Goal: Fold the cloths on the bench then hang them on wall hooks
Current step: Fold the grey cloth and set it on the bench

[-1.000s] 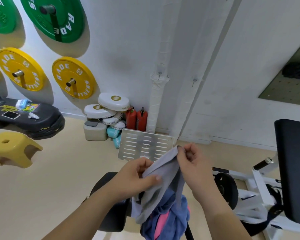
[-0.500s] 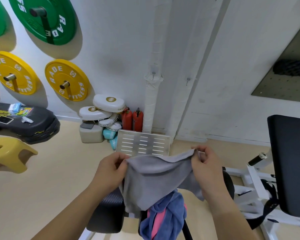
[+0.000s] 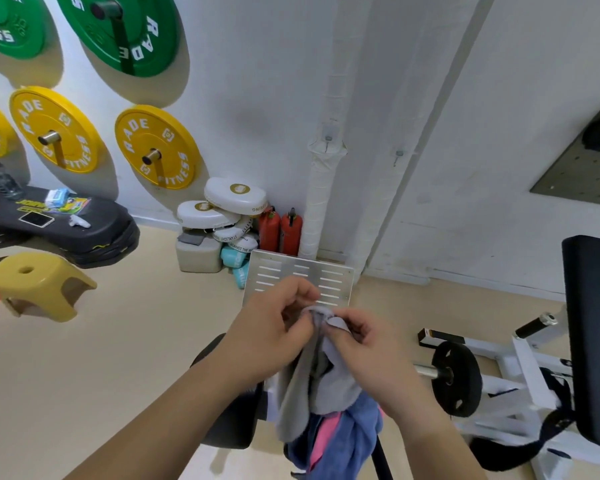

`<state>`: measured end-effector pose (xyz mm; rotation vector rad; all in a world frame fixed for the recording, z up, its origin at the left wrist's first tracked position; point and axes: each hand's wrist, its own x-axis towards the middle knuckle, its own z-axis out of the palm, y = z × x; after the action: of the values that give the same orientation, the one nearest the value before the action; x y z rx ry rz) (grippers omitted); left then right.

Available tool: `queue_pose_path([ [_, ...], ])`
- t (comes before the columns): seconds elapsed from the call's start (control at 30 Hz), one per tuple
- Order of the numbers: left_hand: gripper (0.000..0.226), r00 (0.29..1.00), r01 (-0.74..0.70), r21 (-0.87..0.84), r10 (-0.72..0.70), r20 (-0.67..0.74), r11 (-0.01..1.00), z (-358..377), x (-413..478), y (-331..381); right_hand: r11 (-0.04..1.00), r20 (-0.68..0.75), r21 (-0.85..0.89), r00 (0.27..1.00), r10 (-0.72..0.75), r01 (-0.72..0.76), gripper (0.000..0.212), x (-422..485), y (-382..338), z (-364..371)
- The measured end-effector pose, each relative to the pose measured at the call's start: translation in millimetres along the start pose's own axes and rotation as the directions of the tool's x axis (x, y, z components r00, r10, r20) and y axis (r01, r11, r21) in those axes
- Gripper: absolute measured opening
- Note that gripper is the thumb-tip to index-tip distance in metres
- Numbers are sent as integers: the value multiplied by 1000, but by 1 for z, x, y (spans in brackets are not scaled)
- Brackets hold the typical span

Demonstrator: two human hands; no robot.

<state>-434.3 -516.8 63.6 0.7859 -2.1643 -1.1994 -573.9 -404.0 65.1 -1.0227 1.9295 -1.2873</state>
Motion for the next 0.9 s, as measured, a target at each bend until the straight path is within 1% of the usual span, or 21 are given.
queue_pose_path([
  [0.03, 24, 1000, 1, 66, -2, 7, 998, 0, -1, -8, 1000, -20, 3, 1000, -5, 5, 24, 1, 2, 0],
  [0.1, 24, 998, 45, 154, -50, 32, 987, 1, -4, -25, 1000, -11, -3, 1000, -25, 25, 29, 0, 0, -1],
  [0.17, 14, 991, 100, 177, -114, 73, 979, 5, -7, -40, 998, 8, -51, 999, -38, 38, 31, 0, 0, -1],
  [0.2, 10, 985, 131, 178, -148, 87, 975, 9, -7, -45, 998, -6, -61, 999, -33, 33, 30, 0, 3, -1],
  [0.3, 4, 954, 262, 164, -281, 107, 951, 20, -6, -60, 999, -85, 32, 996, -2, 5, 23, 3, 9, -5],
  [0.4, 3, 922, 345, 219, -373, 101, 913, 27, -5, -77, 988, -165, 151, 986, 32, -7, 19, 7, 14, -18],
  [0.47, 7, 904, 390, 260, -422, 77, 883, 27, -6, -87, 976, -262, 218, 962, 77, -18, 14, 10, 20, -30],
  [0.53, 11, 883, 433, 269, -465, 66, 860, 25, -9, -95, 969, -376, 243, 916, 140, -48, 13, 15, 32, -42],
  [0.6, 10, 873, 452, 271, -484, 59, 850, 23, -11, -102, 965, -482, 247, 852, 203, -90, 12, 19, 51, -52],
  [0.67, 11, 871, 461, 254, -488, 53, 851, 20, -10, -105, 955, -539, 265, 800, 262, -134, 12, 20, 66, -57],
  [0.77, 14, 872, 463, 227, -487, 58, 857, 12, -6, -101, 952, -591, 268, 755, 283, -147, 18, 21, 72, -57],
  [0.83, 15, 880, 457, 142, -470, 74, 878, 6, -5, -96, 952, -620, 280, 734, 277, -123, 18, 23, 68, -59],
  [0.9, 14, 904, 416, 53, -420, 84, 908, 1, -7, -90, 953, -624, 285, 735, 266, -103, 18, 29, 65, -59],
])
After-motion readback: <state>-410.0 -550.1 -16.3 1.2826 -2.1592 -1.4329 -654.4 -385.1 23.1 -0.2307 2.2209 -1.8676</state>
